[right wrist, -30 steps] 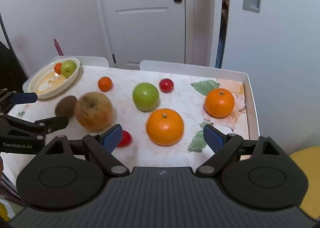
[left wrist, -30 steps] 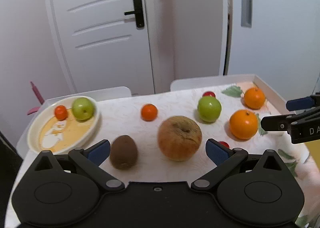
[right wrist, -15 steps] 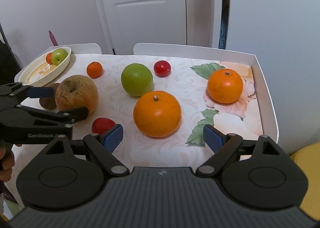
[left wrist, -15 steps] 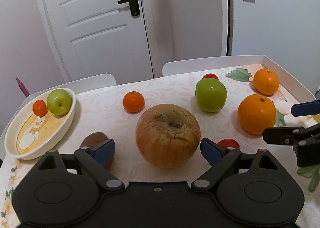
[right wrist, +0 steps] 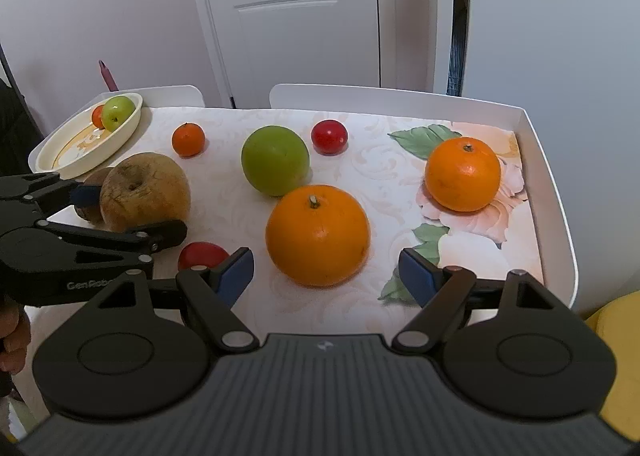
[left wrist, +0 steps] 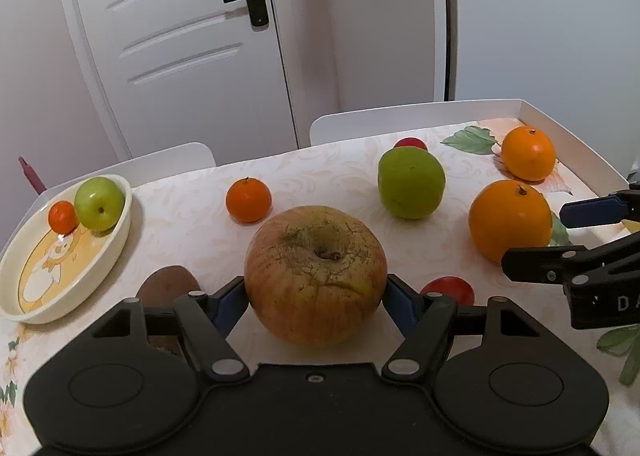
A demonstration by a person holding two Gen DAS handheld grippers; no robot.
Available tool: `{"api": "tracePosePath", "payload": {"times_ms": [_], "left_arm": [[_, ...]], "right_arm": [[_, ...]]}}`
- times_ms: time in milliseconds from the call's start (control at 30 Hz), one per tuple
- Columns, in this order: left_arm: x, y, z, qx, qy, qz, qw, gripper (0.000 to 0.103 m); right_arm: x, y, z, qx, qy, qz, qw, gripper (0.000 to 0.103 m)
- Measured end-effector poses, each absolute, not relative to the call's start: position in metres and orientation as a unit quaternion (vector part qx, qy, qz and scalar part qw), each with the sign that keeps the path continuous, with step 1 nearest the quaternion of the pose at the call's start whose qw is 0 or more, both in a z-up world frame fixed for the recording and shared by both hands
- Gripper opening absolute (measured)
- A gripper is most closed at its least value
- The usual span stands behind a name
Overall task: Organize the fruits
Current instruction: 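Grasp the large brown apple with the left tool while the right tool grasps the orange, then carry the brown apple and orange with both tools over the duck bowl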
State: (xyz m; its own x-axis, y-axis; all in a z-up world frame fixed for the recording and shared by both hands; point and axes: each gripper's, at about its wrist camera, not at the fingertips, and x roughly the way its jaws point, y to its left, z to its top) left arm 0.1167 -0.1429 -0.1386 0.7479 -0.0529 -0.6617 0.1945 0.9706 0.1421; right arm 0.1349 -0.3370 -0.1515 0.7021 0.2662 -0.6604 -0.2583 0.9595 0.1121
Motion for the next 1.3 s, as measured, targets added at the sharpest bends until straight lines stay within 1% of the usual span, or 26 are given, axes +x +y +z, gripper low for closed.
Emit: {"api": "tracePosePath", "payload": {"times_ms": [67, 233, 500, 533, 667, 867, 1100, 1300], "left_arm": [[0.116, -0.142, -0.138, 0.1, 0.35, -0.066, 0.929, 0.076], [0.112, -0.139, -0.138, 0.103, 0.349, -0.066, 0.929, 0.076], [0.105, -0.133, -0.138, 0.101, 0.346, -0.065, 0.931, 0.076], [0.105, -0.132, -0.138, 0.099, 0.346, -0.065, 0.931, 0.076], [0.101, -0.128, -0.137, 0.09, 0.344, -0.063, 0.932, 0.076], [0.091, -0.122, -0.128, 0.081, 0.335, -0.061, 0.937, 0.076], [0.08, -0.112, -0.114, 0.066, 0.322, -0.054, 0.943, 0.076], [0.069, -0.099, -0.09, 0.055, 0.303, -0.045, 0.95, 0.076]], "right_arm": [[0.136, -0.336, -0.152, 0.005, 0.358, 0.143, 0.923, 0.09], [0.142, -0.331, -0.154, 0.003, 0.357, 0.145, 0.923, 0.087], [0.15, -0.325, -0.154, -0.007, 0.352, 0.141, 0.925, 0.08], [0.15, -0.324, -0.154, -0.011, 0.351, 0.141, 0.926, 0.077], [0.149, -0.319, -0.152, -0.029, 0.349, 0.139, 0.926, 0.076], [0.144, -0.318, -0.144, -0.016, 0.348, 0.142, 0.927, 0.076], [0.134, -0.306, -0.122, -0.015, 0.333, 0.153, 0.93, 0.076], [0.126, -0.288, -0.097, -0.014, 0.318, 0.166, 0.933, 0.076]]}}
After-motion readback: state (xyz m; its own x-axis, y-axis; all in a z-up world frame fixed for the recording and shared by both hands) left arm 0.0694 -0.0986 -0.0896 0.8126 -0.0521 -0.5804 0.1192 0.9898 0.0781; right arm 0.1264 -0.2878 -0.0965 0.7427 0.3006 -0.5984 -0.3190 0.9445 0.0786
